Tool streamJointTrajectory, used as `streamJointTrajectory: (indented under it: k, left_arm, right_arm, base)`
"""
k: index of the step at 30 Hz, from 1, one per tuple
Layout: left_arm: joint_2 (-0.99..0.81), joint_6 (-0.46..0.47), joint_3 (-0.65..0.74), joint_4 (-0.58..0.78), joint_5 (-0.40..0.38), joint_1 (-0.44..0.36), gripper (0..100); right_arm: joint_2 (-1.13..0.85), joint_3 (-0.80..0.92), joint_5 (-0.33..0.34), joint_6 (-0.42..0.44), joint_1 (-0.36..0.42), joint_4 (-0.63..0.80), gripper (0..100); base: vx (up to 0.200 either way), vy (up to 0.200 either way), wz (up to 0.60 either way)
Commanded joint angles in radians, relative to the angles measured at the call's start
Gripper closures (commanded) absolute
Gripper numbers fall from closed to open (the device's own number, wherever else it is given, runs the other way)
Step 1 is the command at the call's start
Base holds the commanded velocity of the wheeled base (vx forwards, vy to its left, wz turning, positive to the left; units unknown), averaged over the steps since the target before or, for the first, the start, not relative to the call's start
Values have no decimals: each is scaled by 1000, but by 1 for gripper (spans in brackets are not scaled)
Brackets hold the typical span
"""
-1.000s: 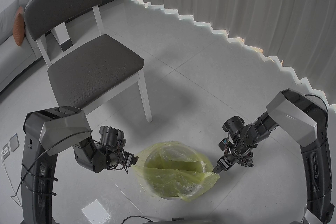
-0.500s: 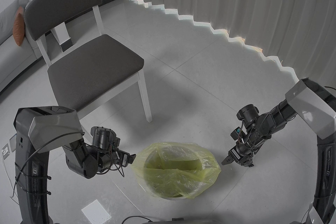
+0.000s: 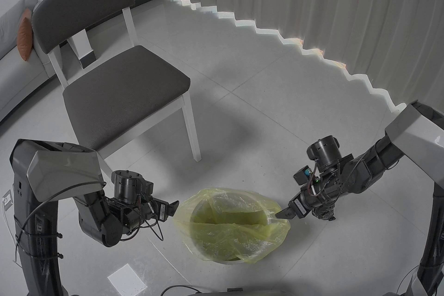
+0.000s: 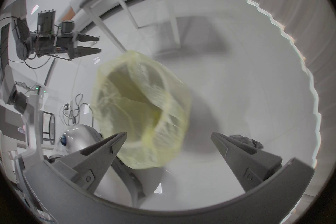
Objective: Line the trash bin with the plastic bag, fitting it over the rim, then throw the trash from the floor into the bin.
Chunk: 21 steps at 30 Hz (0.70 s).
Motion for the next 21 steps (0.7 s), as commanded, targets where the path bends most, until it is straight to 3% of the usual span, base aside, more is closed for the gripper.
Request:
streamJointTrajectory:
  k: [1,4,8,21]
  left_arm:
    - [-62,-10,73,-67,4,-39,0]
    - [-63,-9,103,-164,8,-59,0]
    - [-68,-10,113,-182,8,-63,0]
    - [-63,-12,129,-216,8,-71,0]
  right_arm:
    - [-31,24,17,75,129,-44,0]
    - [21,15,16,103,220,-77,0]
    - [88,4,12,103,264,-134,0]
    - [245,-115,11,95,272,-153,0]
  base:
    - [0,0,0]
    - [0,0,0]
    - [0,0,0]
    - [0,0,0]
